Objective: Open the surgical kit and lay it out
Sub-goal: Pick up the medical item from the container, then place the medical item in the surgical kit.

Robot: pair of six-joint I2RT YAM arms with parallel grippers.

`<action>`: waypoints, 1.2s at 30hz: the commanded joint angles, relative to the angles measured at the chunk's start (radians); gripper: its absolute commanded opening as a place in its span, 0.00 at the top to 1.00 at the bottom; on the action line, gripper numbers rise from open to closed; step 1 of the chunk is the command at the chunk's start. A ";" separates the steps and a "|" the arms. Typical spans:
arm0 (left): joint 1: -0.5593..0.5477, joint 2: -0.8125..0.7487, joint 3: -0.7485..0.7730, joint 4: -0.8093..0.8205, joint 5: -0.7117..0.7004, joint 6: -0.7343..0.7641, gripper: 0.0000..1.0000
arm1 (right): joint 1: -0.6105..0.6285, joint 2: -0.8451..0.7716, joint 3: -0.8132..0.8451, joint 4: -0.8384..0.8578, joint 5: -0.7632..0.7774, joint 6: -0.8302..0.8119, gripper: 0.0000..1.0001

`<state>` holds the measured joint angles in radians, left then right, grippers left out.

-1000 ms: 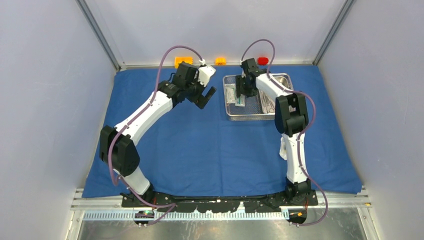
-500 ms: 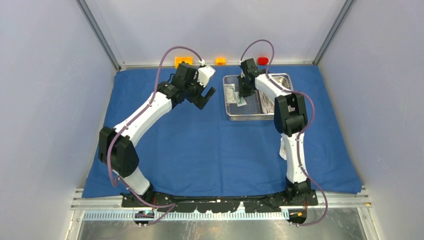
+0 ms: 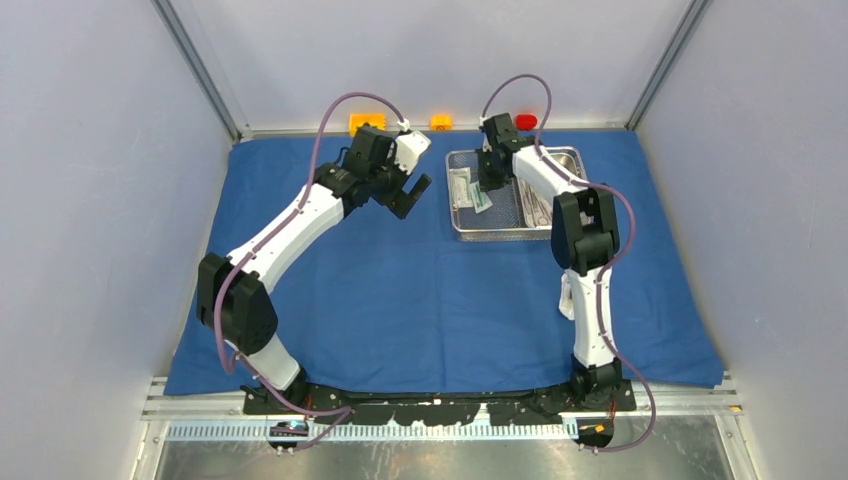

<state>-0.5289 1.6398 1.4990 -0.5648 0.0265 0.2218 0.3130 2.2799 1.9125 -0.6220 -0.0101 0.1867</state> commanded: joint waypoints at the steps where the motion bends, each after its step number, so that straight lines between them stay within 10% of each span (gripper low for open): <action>1: 0.006 -0.025 0.033 0.035 0.001 0.018 0.00 | -0.003 -0.138 -0.010 0.008 0.000 -0.007 1.00; 23: 0.006 0.064 0.144 -0.022 -0.020 0.012 0.00 | -0.266 -0.926 -0.752 -0.003 -0.242 0.065 1.00; 36: 0.006 0.112 0.181 -0.058 -0.056 -0.018 0.00 | -0.290 -1.052 -1.027 -0.038 -0.193 0.110 1.00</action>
<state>-0.5285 1.7588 1.6253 -0.6117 -0.0010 0.2272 0.0372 1.2896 0.9573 -0.6945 -0.2283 0.2470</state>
